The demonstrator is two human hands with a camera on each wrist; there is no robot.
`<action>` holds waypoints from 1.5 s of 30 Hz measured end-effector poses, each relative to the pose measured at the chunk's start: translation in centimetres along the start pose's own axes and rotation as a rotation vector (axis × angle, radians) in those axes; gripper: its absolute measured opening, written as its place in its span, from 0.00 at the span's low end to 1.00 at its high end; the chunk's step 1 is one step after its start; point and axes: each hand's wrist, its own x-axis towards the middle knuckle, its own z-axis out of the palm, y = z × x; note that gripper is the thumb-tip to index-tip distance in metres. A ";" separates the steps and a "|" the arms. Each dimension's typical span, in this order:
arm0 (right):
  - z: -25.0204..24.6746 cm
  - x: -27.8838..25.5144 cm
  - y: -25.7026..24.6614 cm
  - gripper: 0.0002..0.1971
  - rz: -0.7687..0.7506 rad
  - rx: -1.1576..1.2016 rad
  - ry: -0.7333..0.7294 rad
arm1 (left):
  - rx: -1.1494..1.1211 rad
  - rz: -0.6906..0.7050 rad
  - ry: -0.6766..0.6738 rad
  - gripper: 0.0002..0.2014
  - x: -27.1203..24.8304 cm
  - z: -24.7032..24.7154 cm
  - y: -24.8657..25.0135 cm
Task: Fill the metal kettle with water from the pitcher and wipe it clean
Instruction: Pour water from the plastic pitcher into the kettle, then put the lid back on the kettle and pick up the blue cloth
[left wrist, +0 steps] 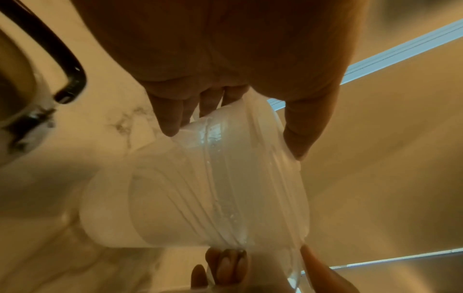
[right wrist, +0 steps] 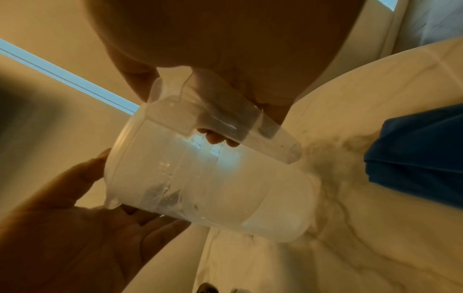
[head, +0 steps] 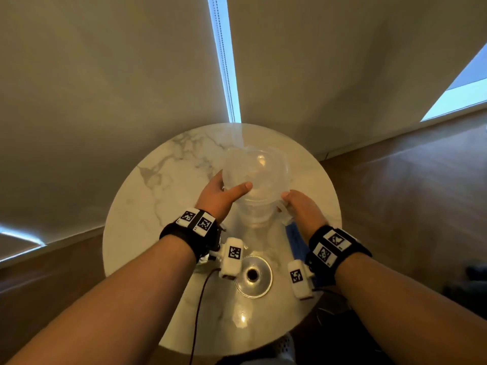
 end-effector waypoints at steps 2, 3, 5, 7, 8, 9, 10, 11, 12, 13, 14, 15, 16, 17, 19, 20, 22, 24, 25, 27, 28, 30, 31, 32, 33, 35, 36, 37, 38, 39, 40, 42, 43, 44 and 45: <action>0.4 1.5 0.1 0.09 0.012 -0.045 0.043 | 0.042 -0.001 -0.012 0.35 2.0 -0.4 -0.1; 0.6 2.2 0.2 0.10 0.009 -0.057 0.062 | 0.062 0.001 -0.023 0.37 3.0 -0.6 -0.3; 1.0 3.0 0.0 0.14 0.003 -0.037 0.100 | 0.100 0.003 -0.030 0.45 4.5 -1.0 -0.9; 1.2 3.6 -0.3 0.20 0.025 -0.023 0.132 | 0.136 -0.002 -0.026 0.49 5.2 -1.0 -0.6; 1.3 3.8 -0.3 0.21 0.048 -0.020 0.147 | 0.149 0.004 -0.021 0.47 5.4 -0.9 -0.3; 1.3 4.0 -0.3 0.21 0.066 -0.010 0.155 | 0.156 0.009 -0.018 0.45 5.6 -0.8 -0.3; 1.4 4.1 -0.1 0.20 0.088 0.003 0.159 | 0.165 0.013 -0.012 0.43 6.0 -0.8 -0.4; 1.4 4.2 0.1 0.17 0.110 0.014 0.160 | 0.176 0.018 -0.011 0.42 6.3 -0.7 -0.6; 1.4 4.2 0.2 0.16 0.121 0.012 0.160 | 0.187 0.026 -0.014 0.42 6.5 -0.8 -0.8; 1.4 4.3 0.4 0.17 0.120 -0.003 0.158 | 0.193 0.034 -0.021 0.43 6.6 -0.9 -1.0; 1.5 4.3 0.5 0.18 0.113 -0.025 0.159 | 0.196 0.044 -0.027 0.43 6.8 -0.9 -1.3; 1.5 4.4 0.7 0.19 0.111 -0.041 0.159 | 0.199 0.048 -0.035 0.43 6.9 -1.0 -1.4; 1.4 4.3 0.7 0.20 0.115 -0.053 0.160 | 0.203 0.055 -0.038 0.42 6.9 -1.0 -1.6; 1.4 4.3 0.6 0.21 0.119 -0.061 0.161 | 0.204 0.063 -0.039 0.42 7.0 -1.0 -1.7; 1.3 4.0 0.4 0.23 0.112 -0.100 0.168 | 0.205 0.071 -0.045 0.41 6.8 -0.9 -1.6; 1.2 3.7 0.1 0.23 0.088 -0.139 0.169 | 0.203 0.075 -0.045 0.41 6.7 -0.9 -1.6; 0.7 2.8 0.1 0.21 0.002 -0.238 0.197 | 0.217 0.081 -0.032 0.41 6.1 -1.0 -1.7; -0.2 1.3 0.8 0.15 -0.049 -0.273 0.287 | 0.266 0.088 0.001 0.41 4.6 -1.4 -2.2; -0.7 0.5 1.6 0.13 -0.060 -0.287 0.339 | 0.297 0.090 0.021 0.40 3.5 -1.8 -2.6; -1.4 -1.3 3.5 0.10 -0.039 -0.393 0.400 | 0.401 0.124 0.051 0.32 0.6 -2.7 -4.3; -1.5 -2.0 4.6 0.09 -0.023 -0.480 0.371 | 0.469 0.159 0.055 0.26 -1.2 -3.2 -5.3; -0.7 -3.1 6.5 0.04 -0.012 -0.653 0.178 | 0.602 0.226 0.023 0.16 -4.7 -3.8 -8.1; 0.2 -3.6 7.4 0.02 -0.022 -0.718 0.042 | 0.650 0.233 -0.013 0.13 -6.5 -3.9 -9.5; 1.2 -4.0 8.3 0.03 -0.042 -0.775 -0.100 | 0.691 0.219 -0.048 0.12 -8.3 -3.8 -10.9; 2.3 -4.4 9.3 0.05 -0.062 -0.832 -0.234 | 0.731 0.190 -0.077 0.11 -10.1 -3.7 -12.2; 4.5 -4.9 10.9 0.11 -0.096 -0.971 -0.422 | 0.782 0.117 -0.117 0.10 -13.2 -3.3 -14.9; 5.4 -5.1 11.5 0.13 -0.111 -1.036 -0.468 | 0.791 0.069 -0.134 0.10 -14.5 -3.3 -16.4; 6.2 -5.3 11.9 0.14 -0.123 -1.081 -0.487 | 0.798 0.006 -0.143 0.10 -15.7 -3.4 -17.9; 6.8 -5.4 12.2 0.14 -0.136 -1.110 -0.490 | 0.798 -0.049 -0.142 0.10 -16.8 -3.7 -19.2; 7.2 -5.4 12.5 0.14 -0.151 -1.134 -0.487 | 0.795 -0.093 -0.137 0.10 -17.8 -4.1 -20.5; 7.5 -5.3 12.7 0.13 -0.163 -1.151 -0.486 | 0.788 -0.131 -0.133 0.10 -18.8 -4.5 -21.6; 7.8 -5.1 12.5 0.12 -0.156 -1.157 -0.499 | 0.777 -0.208 -0.126 0.10 -20.5 -5.6 -22.9; 7.8 -5.1 12.1 0.11 -0.151 -1.143 -0.505 | 0.771 -0.244 -0.116 0.10 -21.2 -6.3 -23.4; 7.9 -5.2 11.5 0.10 -0.153 -1.122 -0.506 | 0.763 -0.278 -0.103 0.09 -21.7 -7.0 -23.8; 7.9 -5.3 10.7 0.10 -0.164 -1.093 -0.499 | 0.752 -0.309 -0.089 0.08 -22.1 -7.7 -24.1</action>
